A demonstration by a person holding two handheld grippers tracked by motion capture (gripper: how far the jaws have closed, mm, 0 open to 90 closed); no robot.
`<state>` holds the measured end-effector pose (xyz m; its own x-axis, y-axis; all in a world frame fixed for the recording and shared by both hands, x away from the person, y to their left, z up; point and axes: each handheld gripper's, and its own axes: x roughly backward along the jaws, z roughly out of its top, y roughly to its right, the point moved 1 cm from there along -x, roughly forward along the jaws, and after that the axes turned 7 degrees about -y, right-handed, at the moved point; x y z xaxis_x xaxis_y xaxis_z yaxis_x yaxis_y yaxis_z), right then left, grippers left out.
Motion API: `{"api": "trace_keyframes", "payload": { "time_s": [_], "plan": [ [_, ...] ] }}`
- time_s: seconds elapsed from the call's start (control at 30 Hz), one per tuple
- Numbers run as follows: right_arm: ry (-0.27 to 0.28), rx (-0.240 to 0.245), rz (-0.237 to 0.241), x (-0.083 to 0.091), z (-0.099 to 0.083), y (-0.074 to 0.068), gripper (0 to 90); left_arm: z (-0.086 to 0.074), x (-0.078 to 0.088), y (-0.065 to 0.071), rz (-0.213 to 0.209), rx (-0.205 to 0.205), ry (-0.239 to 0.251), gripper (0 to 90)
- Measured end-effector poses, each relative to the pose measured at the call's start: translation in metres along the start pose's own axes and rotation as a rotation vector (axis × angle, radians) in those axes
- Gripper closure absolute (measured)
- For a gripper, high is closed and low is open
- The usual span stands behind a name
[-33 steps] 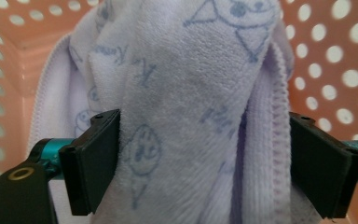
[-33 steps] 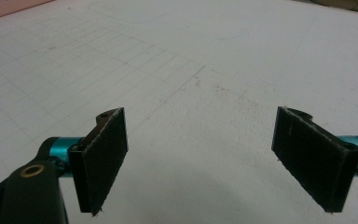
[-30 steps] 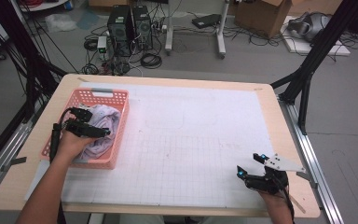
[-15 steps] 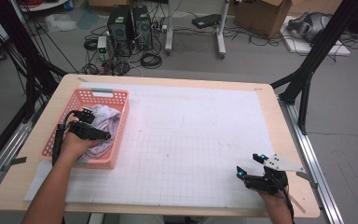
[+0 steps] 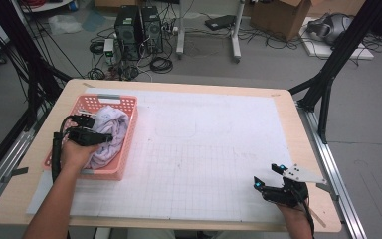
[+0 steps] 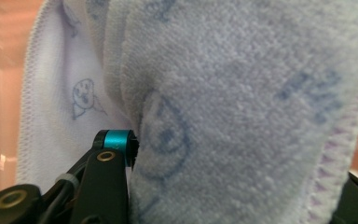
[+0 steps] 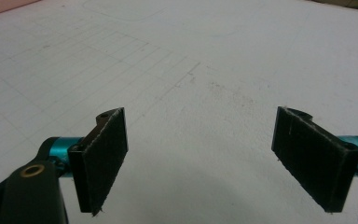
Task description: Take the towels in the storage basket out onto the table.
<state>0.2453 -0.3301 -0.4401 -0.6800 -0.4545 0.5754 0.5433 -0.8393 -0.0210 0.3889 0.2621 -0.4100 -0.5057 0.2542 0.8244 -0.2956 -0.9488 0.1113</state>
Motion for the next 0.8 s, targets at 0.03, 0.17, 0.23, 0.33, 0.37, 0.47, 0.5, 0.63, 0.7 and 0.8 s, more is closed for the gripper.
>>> {"api": "trace_keyframes", "payload": {
  "time_s": [0.03, 0.17, 0.23, 0.33, 0.37, 0.47, 0.5, 0.63, 0.7, 0.8],
  "plan": [
    [0.004, 0.004, -0.003, 0.0, 0.0, 0.0, 17.1, 0.0, 0.003, 0.0, -0.004, -0.001, 0.024, 52.2],
    [0.002, -0.002, -0.003, 0.001, -0.001, 0.0, 17.1, -0.001, 0.016, -0.002, -0.005, -0.004, 0.127, 52.2],
    [0.003, -0.004, -0.004, 0.001, -0.001, 0.0, 17.1, -0.002, 0.023, -0.004, 0.002, -0.013, 0.183, 52.2],
    [0.004, -0.002, -0.003, 0.001, 0.0, 0.0, 17.1, -0.004, 0.034, -0.006, 0.006, -0.028, 0.272, 52.1],
    [0.006, 0.003, -0.003, 0.001, 0.0, 0.0, 17.1, -0.005, 0.038, -0.007, 0.002, -0.035, 0.311, 52.1],
    [0.004, 0.004, 0.0, 0.0, 0.0, -0.001, 17.1, -0.007, 0.048, -0.007, -0.012, -0.045, 0.393, 52.1],
    [0.004, 0.005, 0.001, 0.0, 0.0, -0.001, 17.1, -0.007, 0.05, -0.007, -0.019, -0.046, 0.413, 52.1],
    [0.006, 0.004, 0.001, 0.0, 0.001, -0.002, 17.1, -0.008, 0.058, -0.005, -0.054, -0.068, 0.5, 52.0],
    [0.007, 0.005, 0.001, 0.0, 0.001, -0.001, 17.1, -0.008, 0.061, -0.004, -0.072, -0.079, 0.531, 52.0],
    [0.01, 0.009, 0.001, 0.0, 0.001, -0.001, 17.1, -0.008, 0.063, -0.001, -0.09, -0.093, 0.566, 52.0]
  ]
}}
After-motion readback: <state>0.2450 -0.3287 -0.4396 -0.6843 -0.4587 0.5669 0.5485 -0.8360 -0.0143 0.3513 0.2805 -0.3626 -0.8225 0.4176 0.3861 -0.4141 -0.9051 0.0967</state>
